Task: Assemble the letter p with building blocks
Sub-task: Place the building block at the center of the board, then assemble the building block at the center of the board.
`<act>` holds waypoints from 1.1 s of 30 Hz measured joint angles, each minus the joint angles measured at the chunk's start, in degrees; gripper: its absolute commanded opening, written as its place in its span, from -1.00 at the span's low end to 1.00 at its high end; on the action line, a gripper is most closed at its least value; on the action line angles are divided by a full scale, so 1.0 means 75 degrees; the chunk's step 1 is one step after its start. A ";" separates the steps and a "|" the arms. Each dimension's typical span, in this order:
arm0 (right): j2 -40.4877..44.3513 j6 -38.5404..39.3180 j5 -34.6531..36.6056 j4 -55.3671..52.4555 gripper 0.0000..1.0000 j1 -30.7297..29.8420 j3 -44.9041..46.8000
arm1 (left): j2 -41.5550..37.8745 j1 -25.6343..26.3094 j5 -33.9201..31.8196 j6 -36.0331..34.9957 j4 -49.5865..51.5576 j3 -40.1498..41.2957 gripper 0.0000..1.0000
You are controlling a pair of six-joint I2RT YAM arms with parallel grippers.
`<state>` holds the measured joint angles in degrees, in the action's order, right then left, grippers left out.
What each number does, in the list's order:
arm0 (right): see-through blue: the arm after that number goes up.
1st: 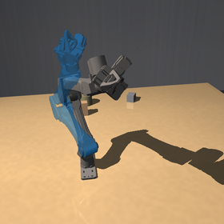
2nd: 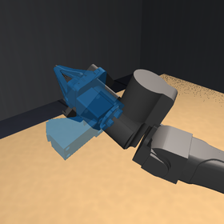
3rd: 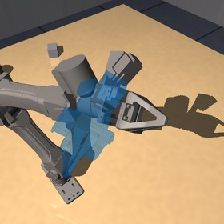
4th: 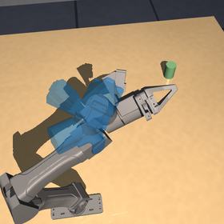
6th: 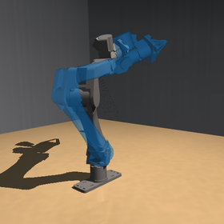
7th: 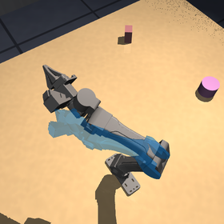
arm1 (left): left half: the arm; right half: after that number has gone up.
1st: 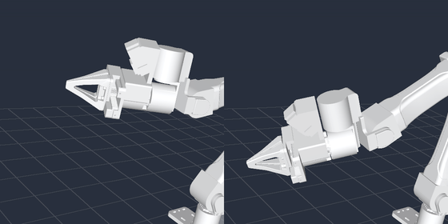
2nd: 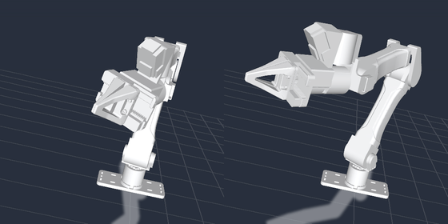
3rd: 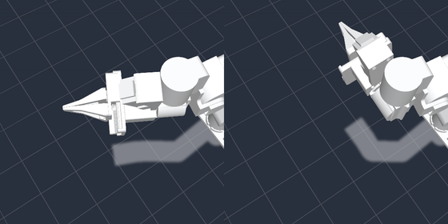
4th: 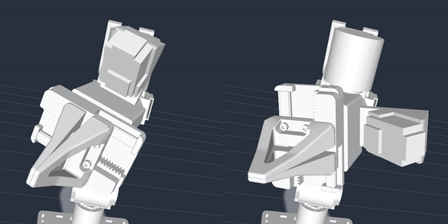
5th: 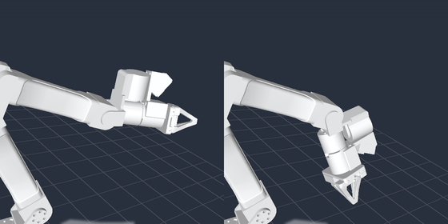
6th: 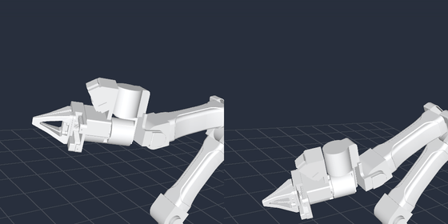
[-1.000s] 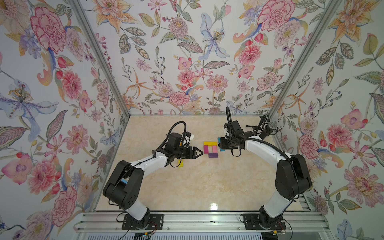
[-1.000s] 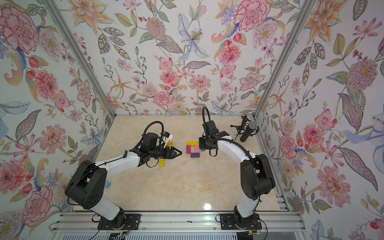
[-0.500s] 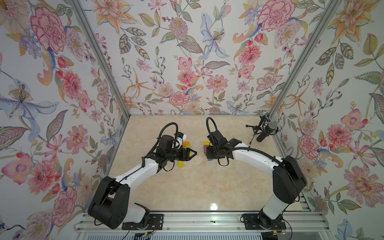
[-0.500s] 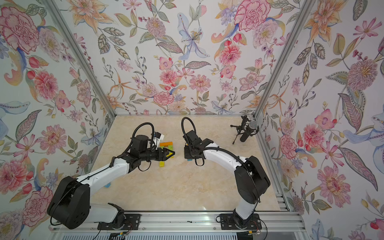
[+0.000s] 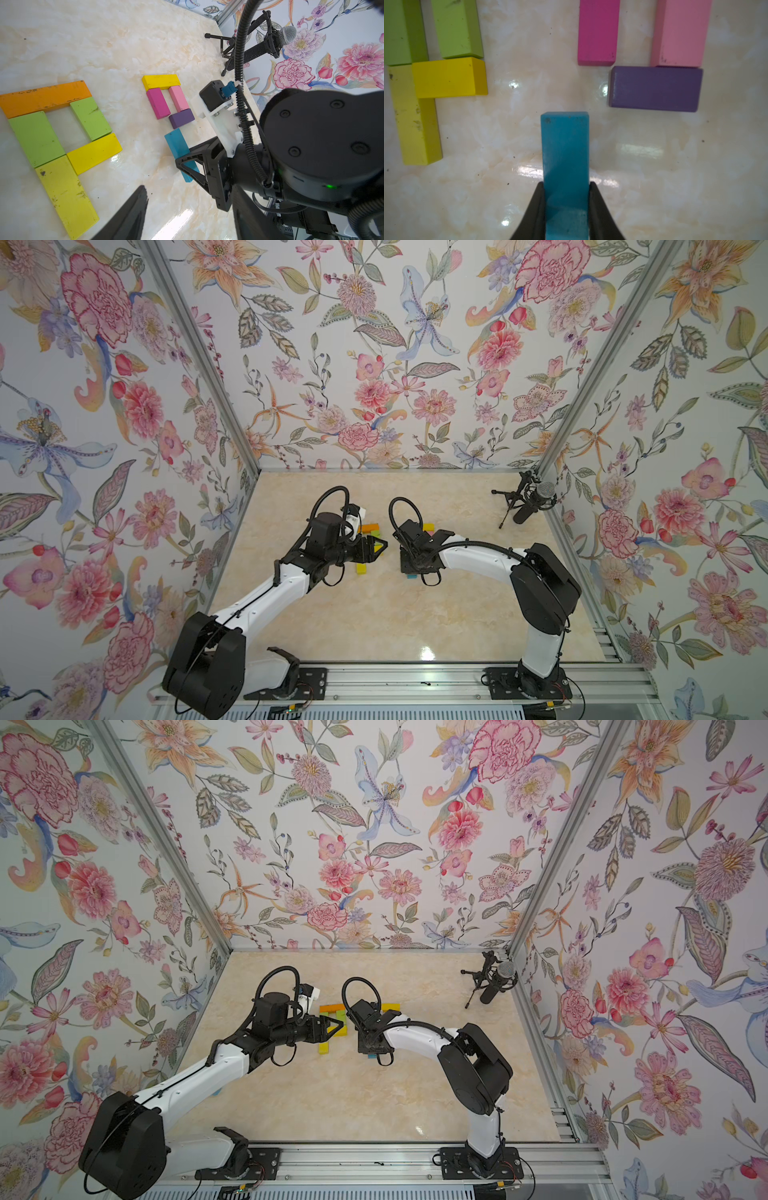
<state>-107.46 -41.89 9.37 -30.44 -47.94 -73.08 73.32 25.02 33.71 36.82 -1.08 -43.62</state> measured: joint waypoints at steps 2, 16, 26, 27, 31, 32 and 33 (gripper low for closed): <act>-0.0020 -0.0003 0.0070 0.0003 -0.49 0.0003 0.0000 | -0.0038 0.0000 -0.0017 -0.0003 0.0026 0.0070 0.34; -0.0254 0.0061 0.0169 0.0207 0.07 0.0096 -0.0058 | -0.0020 0.0067 -0.0227 0.0000 0.0172 0.0233 0.27; 0.2261 0.0309 0.0213 0.0627 -0.30 0.0545 0.1332 | 0.1125 0.0731 -0.0309 0.0297 -0.0201 0.0233 -0.31; 0.2468 0.0350 0.0157 0.0711 -0.40 0.0691 0.1550 | 0.1291 0.0769 -0.0303 0.0364 -0.0280 0.0233 -0.47; 0.2833 0.0478 -0.0219 0.1145 -0.62 0.1349 0.2530 | 0.1923 0.1075 -0.0408 0.0557 -0.0408 0.0166 -0.82; 0.2836 0.0501 -0.0367 0.1259 -0.62 0.1466 0.2716 | 0.2028 0.1201 -0.0455 0.0600 -0.0408 0.0128 -0.89; 0.2836 0.0527 -0.0536 0.1405 -0.64 0.1588 0.2914 | 0.2151 0.1343 -0.0539 0.0647 -0.0411 0.0055 -1.00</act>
<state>-86.19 -37.93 5.34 -19.90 -36.03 -51.22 89.45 35.09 29.67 41.67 -4.16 -43.20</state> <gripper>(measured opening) 0.194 0.068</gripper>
